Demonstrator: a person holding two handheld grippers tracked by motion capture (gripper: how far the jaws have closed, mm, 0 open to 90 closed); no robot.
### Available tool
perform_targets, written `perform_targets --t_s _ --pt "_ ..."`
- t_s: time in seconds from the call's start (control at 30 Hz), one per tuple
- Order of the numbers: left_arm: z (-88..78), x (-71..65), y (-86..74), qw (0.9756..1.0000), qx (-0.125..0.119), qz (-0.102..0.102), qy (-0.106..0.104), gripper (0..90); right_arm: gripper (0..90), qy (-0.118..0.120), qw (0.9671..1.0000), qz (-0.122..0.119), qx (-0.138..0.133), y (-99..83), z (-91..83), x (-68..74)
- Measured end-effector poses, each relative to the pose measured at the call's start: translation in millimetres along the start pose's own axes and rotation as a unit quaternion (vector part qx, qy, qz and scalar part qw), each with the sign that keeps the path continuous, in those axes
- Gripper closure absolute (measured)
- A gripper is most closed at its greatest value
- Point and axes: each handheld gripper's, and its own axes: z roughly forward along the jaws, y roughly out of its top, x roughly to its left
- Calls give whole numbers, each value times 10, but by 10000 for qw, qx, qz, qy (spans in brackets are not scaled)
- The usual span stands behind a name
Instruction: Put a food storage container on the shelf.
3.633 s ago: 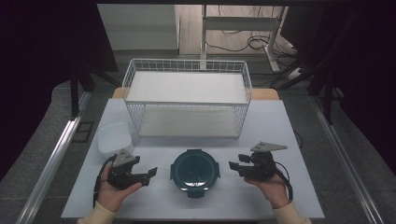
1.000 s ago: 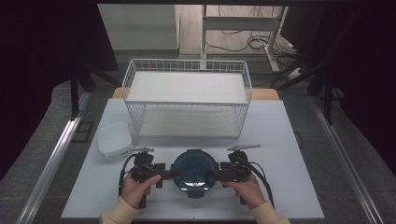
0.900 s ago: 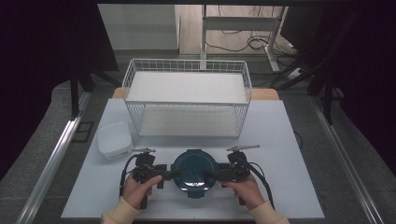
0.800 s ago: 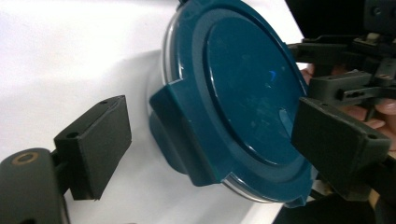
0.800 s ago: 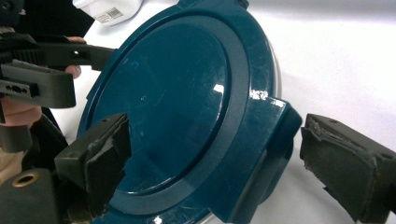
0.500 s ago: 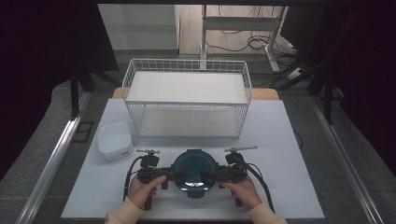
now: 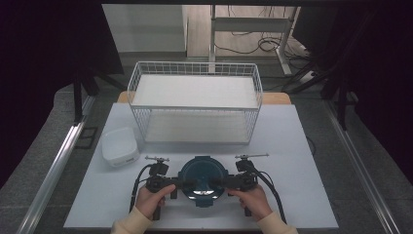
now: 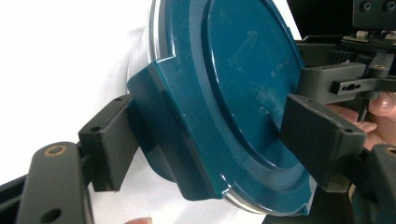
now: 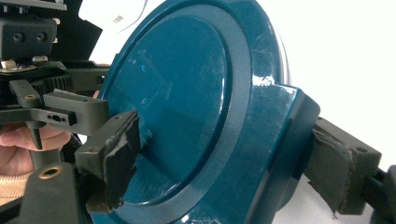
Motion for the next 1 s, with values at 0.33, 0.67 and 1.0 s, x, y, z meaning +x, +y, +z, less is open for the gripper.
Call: perform_targets --t_s 0.33,0.67,1.0 --pt "-49 -6 -28 9998 -126 -124 -22 273 269 119 9999 36 -69 -7 -82 -23" --pt "-109 -76 -76 9996 -274 -104 39 322 330 106 9993 34 -364 -91 -172 32" --pt "-150 -106 -73 9994 -315 -90 82 341 366 150 9989 -13 -442 -88 -211 47"
